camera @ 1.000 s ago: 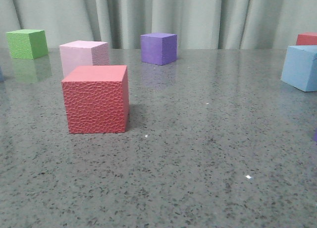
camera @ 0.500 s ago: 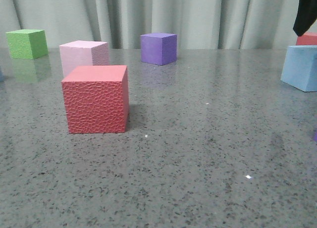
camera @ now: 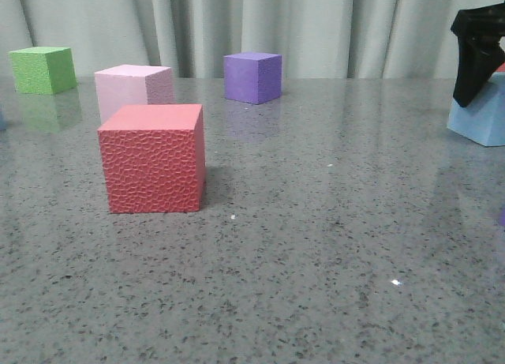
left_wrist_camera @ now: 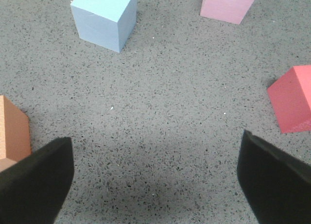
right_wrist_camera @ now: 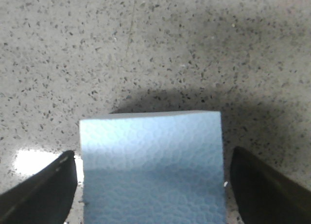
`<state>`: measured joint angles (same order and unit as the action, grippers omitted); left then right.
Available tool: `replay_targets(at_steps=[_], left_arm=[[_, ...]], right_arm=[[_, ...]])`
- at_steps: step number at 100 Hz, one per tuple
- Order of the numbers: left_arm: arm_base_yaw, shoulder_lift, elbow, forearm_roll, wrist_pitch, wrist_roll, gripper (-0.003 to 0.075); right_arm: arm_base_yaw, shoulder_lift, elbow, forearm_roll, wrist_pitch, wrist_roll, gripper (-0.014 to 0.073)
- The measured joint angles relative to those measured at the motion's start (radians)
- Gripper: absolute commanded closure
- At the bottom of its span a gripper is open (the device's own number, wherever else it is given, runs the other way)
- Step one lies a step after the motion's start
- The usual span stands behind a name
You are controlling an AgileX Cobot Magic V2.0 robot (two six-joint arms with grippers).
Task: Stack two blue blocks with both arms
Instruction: 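Lower the right gripper over the light blue cube farthest from the robot, then close the right gripper on the light blue cube and lift it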
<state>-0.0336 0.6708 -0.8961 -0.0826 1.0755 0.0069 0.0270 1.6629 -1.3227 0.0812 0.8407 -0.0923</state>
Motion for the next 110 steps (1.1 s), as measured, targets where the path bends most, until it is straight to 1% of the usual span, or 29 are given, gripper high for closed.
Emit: replay_targets(at_steps=[22,29,39,47,77,95,110], left_arm=[[0.0,0.0,0.0,0.0,0.0,0.0,0.0081],[0.0,0.0,0.0,0.0,0.0,0.0,0.0081],[0.0,0.0,0.0,0.0,0.0,0.0,0.0081],[0.0,0.0,0.0,0.0,0.0,0.0,0.0081],[0.0,0.0,0.0,0.0,0.0,0.0,0.0081],[0.0,0.0,0.0,0.0,0.0,0.0,0.0081],[0.0,0.0,0.0,0.0,0.0,0.0,0.0081]], right_arm=[[0.0,0.002,0.0,0.002,-0.002,0.0,-0.003],[0.0,0.002,0.0,0.002,0.0,0.0,0.0021],[0.0,0.002,0.0,0.002,0.002,0.0,0.0132],[0.0,0.002,-0.002,0.002,0.004,-0.002,0.0183],[0.0,0.002,-0.011,0.01,0.029,-0.002,0.0186],[0.009,0.002,-0.112,0.057,0.131,-0.002,0.0186],[0.06,0.002,-0.218,0.095,0.212,0.014,0.0186]])
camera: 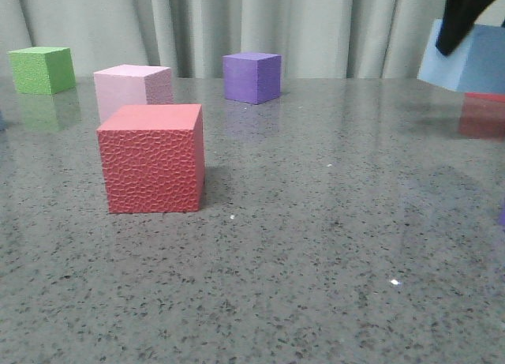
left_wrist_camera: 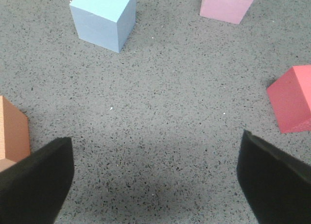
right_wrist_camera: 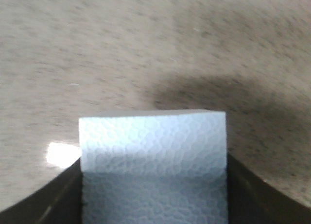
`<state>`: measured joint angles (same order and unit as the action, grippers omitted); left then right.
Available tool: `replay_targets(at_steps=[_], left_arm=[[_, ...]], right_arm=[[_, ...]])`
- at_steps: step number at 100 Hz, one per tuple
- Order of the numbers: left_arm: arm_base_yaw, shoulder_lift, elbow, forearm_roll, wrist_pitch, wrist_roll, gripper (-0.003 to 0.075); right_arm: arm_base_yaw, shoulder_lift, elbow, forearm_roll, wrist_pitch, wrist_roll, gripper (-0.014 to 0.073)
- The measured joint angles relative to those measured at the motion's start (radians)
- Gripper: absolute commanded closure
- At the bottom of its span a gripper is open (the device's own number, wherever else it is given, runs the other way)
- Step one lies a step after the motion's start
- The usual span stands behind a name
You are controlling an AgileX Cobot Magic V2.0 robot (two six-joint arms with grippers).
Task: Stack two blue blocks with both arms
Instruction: 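Close the right gripper on the light blue cube and lift it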
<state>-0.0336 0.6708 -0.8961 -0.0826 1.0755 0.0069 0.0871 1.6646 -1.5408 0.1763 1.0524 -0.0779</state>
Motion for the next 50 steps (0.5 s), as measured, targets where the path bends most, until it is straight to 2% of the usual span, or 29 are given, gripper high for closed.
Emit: replay_targets(at_steps=[19,50], left_arm=[[0.0,0.0,0.0,0.0,0.0,0.0,0.0081],[0.0,0.0,0.0,0.0,0.0,0.0,0.0081]], right_arm=[[0.082,0.0,-0.081,0.008,0.047,0.108,0.0186],[0.218,0.024,-0.111,0.012,0.04,0.257,0.0186]])
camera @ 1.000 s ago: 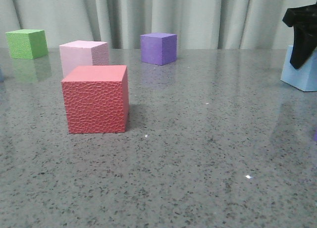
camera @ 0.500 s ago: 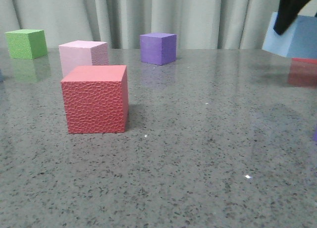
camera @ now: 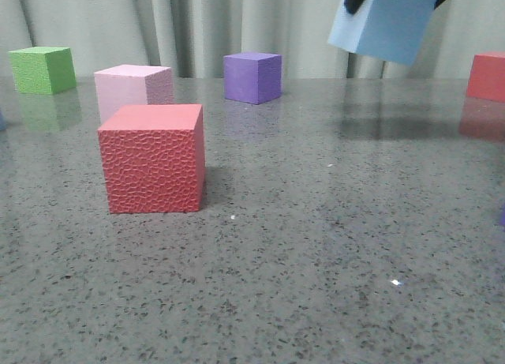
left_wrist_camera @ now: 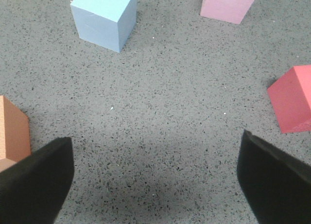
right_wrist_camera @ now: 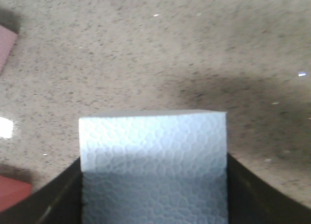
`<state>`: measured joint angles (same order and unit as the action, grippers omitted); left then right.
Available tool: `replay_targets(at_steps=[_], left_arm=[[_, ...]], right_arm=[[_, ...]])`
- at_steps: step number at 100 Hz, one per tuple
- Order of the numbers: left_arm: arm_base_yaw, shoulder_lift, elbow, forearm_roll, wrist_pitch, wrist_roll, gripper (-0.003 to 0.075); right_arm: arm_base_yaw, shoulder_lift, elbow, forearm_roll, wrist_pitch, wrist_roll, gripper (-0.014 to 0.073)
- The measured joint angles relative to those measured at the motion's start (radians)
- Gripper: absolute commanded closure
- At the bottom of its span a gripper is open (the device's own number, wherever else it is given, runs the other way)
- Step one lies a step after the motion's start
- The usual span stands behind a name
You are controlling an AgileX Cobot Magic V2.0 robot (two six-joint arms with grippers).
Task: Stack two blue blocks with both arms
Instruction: 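Close the right gripper on the light blue cube and lift it, then carry the cube toward the purple cube and set it down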
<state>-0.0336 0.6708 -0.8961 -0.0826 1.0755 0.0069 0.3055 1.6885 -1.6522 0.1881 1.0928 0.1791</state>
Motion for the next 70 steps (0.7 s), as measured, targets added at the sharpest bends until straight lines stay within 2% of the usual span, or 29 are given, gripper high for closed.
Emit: replay_targets(at_steps=[31,70], left_arm=[[0.0,0.0,0.0,0.0,0.0,0.0,0.0081],[0.0,0.0,0.0,0.0,0.0,0.0,0.0081]], right_arm=[[0.117,0.07,0.0,0.004,-0.103,0.159,0.0186],[0.127,0.113,0.0,0.005,-0.147,0.236,0.0186]])
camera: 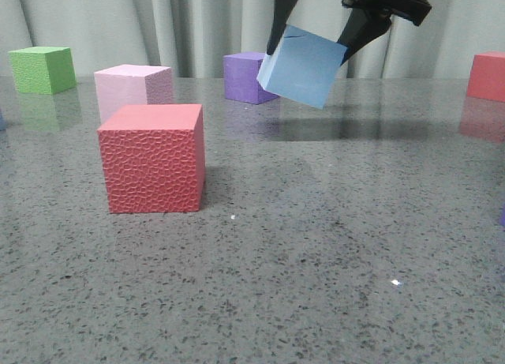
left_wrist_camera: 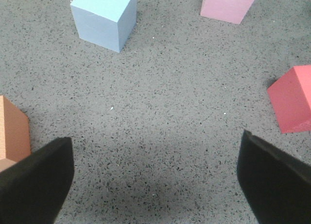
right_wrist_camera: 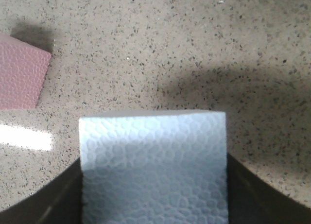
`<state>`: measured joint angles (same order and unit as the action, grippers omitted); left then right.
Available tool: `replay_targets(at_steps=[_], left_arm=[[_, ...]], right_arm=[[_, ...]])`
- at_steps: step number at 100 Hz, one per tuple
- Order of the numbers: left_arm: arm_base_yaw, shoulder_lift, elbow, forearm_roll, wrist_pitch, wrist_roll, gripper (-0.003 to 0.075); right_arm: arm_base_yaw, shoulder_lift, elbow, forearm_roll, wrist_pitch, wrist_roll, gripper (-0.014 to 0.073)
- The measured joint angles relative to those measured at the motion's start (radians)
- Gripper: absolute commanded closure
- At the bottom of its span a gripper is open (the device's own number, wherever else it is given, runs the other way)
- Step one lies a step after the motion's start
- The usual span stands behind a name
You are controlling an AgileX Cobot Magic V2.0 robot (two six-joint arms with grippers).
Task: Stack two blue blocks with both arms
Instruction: 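Carry the cube toward the purple cube and set it down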
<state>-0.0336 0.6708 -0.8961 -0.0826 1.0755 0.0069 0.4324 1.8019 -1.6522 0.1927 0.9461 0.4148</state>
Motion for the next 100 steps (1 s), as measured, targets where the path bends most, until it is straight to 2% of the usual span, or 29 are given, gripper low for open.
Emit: replay_targets(at_steps=[100], left_arm=[[0.0,0.0,0.0,0.0,0.0,0.0,0.0081]], right_arm=[[0.0,0.055,0.0,-0.04,-0.016,0.027,0.0186]])
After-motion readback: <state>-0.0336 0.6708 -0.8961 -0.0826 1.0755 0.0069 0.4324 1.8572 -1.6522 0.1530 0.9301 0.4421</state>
